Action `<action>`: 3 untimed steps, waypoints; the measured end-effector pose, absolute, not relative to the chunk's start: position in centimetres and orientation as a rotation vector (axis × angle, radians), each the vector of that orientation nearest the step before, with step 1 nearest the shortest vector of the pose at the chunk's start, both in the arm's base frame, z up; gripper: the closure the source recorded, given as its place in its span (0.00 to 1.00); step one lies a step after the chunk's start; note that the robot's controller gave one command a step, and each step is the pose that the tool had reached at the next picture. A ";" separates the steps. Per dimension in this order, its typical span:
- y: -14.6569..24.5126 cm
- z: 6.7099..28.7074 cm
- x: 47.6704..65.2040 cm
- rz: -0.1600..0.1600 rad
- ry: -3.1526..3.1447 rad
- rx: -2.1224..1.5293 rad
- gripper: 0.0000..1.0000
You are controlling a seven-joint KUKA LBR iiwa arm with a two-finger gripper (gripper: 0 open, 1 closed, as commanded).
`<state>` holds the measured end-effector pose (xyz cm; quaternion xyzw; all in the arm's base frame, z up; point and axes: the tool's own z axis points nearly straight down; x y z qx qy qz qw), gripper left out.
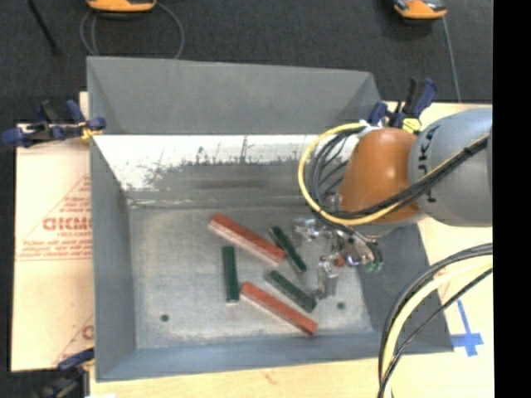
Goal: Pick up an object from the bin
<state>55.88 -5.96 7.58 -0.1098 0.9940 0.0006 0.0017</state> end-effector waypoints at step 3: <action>7.4 8.2 63.0 -0.006 2.336 -2.087 0.00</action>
Offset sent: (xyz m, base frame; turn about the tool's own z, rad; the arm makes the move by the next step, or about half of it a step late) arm 0.0116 0.0582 -0.0058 -0.0117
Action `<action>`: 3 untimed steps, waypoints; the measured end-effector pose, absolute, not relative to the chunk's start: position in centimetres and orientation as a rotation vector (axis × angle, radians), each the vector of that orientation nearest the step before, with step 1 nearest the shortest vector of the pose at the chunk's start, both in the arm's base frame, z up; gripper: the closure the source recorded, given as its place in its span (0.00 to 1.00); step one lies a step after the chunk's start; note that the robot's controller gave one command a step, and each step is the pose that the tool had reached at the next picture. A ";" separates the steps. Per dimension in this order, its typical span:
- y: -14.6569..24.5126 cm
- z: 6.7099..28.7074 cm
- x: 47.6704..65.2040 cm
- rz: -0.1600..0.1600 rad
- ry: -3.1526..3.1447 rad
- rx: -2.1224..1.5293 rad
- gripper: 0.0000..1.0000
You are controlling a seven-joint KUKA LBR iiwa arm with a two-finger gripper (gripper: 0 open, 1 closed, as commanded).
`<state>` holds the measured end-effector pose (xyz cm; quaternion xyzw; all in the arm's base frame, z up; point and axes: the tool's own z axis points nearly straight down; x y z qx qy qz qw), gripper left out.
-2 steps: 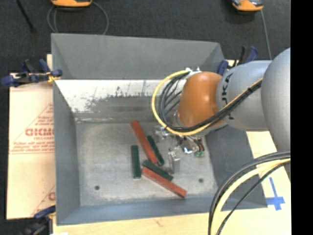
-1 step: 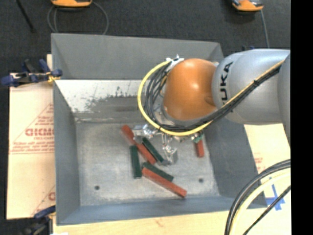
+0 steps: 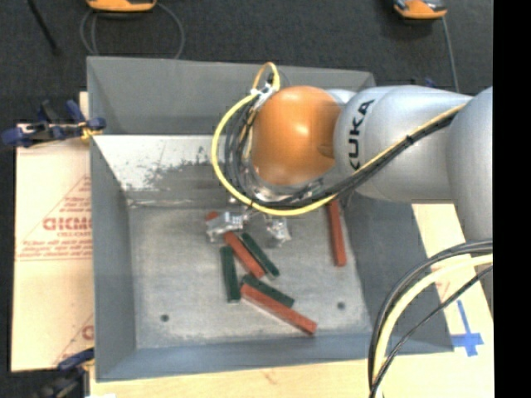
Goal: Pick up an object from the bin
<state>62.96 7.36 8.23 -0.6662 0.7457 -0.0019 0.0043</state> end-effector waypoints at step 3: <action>7.4 14.4 64.5 -0.010 2.144 -2.284 1.00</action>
Offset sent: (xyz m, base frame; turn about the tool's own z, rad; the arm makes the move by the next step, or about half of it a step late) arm 0.0005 -0.0024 -0.0123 -0.1217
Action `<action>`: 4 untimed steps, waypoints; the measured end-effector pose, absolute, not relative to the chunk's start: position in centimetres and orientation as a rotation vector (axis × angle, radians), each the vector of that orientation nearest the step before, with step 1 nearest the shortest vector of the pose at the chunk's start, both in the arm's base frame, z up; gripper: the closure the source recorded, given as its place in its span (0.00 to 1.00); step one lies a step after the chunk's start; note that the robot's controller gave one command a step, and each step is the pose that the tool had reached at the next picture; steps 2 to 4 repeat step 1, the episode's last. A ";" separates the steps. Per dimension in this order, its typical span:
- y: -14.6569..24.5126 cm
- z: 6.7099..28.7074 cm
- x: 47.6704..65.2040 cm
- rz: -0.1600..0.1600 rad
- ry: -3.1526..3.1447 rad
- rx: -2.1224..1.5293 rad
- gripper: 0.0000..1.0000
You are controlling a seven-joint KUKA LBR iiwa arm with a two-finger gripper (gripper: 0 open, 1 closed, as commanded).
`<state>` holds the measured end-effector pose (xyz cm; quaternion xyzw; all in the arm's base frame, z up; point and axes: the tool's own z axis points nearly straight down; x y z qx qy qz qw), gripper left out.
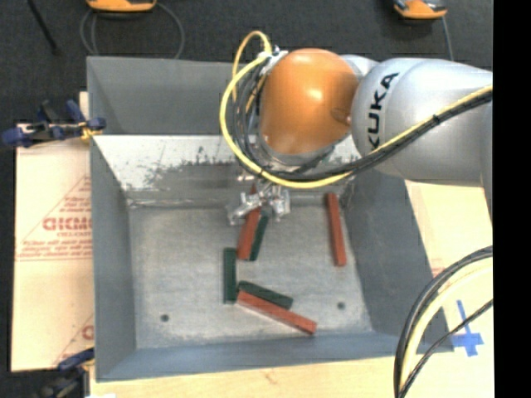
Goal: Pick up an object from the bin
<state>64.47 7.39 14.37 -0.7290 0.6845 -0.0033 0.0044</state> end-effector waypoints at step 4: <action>8.1 33.5 63.2 -0.011 2.154 -2.274 1.00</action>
Offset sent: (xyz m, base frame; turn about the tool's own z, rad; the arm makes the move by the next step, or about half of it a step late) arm -0.0141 0.0079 0.1850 0.0029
